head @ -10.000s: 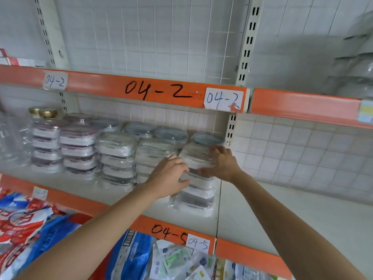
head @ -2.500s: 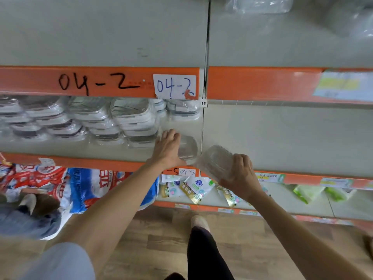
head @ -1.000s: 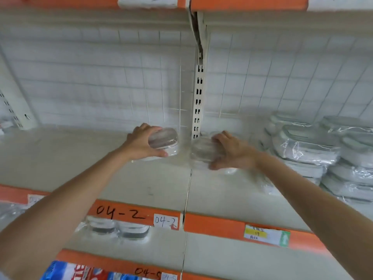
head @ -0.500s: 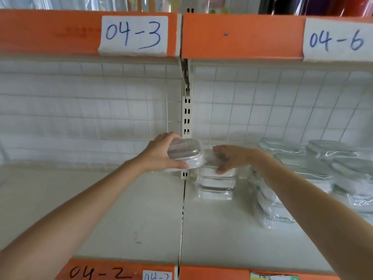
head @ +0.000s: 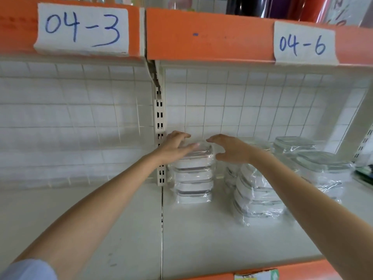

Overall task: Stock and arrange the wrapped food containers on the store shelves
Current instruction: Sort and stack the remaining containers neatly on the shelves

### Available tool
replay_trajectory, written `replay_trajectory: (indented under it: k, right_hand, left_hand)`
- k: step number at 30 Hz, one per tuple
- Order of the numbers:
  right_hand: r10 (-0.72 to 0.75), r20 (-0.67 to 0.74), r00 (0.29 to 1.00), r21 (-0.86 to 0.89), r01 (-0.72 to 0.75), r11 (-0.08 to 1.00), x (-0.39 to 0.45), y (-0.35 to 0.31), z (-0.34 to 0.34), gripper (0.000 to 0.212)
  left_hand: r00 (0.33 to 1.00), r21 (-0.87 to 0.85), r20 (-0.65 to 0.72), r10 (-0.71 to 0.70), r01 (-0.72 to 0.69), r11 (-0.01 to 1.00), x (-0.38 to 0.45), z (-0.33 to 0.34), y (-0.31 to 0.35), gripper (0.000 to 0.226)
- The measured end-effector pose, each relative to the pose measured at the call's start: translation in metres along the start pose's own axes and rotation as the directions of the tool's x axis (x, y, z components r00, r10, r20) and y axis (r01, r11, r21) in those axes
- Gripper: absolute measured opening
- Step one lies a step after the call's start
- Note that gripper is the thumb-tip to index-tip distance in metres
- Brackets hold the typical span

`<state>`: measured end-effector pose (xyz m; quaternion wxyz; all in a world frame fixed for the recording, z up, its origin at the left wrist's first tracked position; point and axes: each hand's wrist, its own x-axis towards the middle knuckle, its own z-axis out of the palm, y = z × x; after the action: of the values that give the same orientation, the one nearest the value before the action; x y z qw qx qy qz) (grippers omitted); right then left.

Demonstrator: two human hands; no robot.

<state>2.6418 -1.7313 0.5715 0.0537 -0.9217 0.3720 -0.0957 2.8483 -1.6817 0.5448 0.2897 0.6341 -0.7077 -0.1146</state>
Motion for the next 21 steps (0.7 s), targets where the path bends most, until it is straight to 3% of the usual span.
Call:
replay_trajectory:
  k: [4, 6, 8, 12, 14, 21]
  right_hand:
    - [-0.012, -0.034, 0.999, 0.06, 0.014, 0.998, 0.011, -0.009, 0.005, 0.067]
    - [-0.007, 0.002, 1.0, 0.06, 0.006, 0.998, 0.017, -0.014, 0.01, 0.074]
    - [-0.012, 0.054, 0.998, 0.04, 0.009, 0.999, 0.022, -0.017, 0.019, 0.078]
    - [0.051, 0.044, 0.998, 0.14, -0.057, 0.989, 0.023, -0.012, 0.026, 0.08]
    - [0.051, 0.044, 0.998, 0.123, -0.056, 0.991, 0.023, -0.01, 0.025, 0.081]
    - [0.059, 0.005, 0.998, 0.093, -0.06, 0.994, 0.025, -0.006, 0.014, 0.074]
  left_hand:
    - [0.958, -0.259, -0.285, -0.039, -0.038, 0.965, -0.021, -0.008, -0.015, 0.031]
    - [0.94, -0.317, -0.331, -0.085, -0.026, 0.948, -0.031, -0.004, -0.019, 0.027]
    - [0.941, -0.344, -0.304, -0.151, 0.039, 0.938, -0.038, 0.005, -0.022, 0.038]
    - [0.97, -0.315, -0.038, -0.241, 0.217, 0.924, -0.044, 0.025, -0.021, 0.059]
    - [0.972, -0.343, 0.007, -0.235, 0.223, 0.912, -0.044, 0.034, -0.02, 0.068]
    - [0.917, -0.489, -0.278, -0.285, 0.12, 0.864, -0.034, 0.056, -0.012, 0.066]
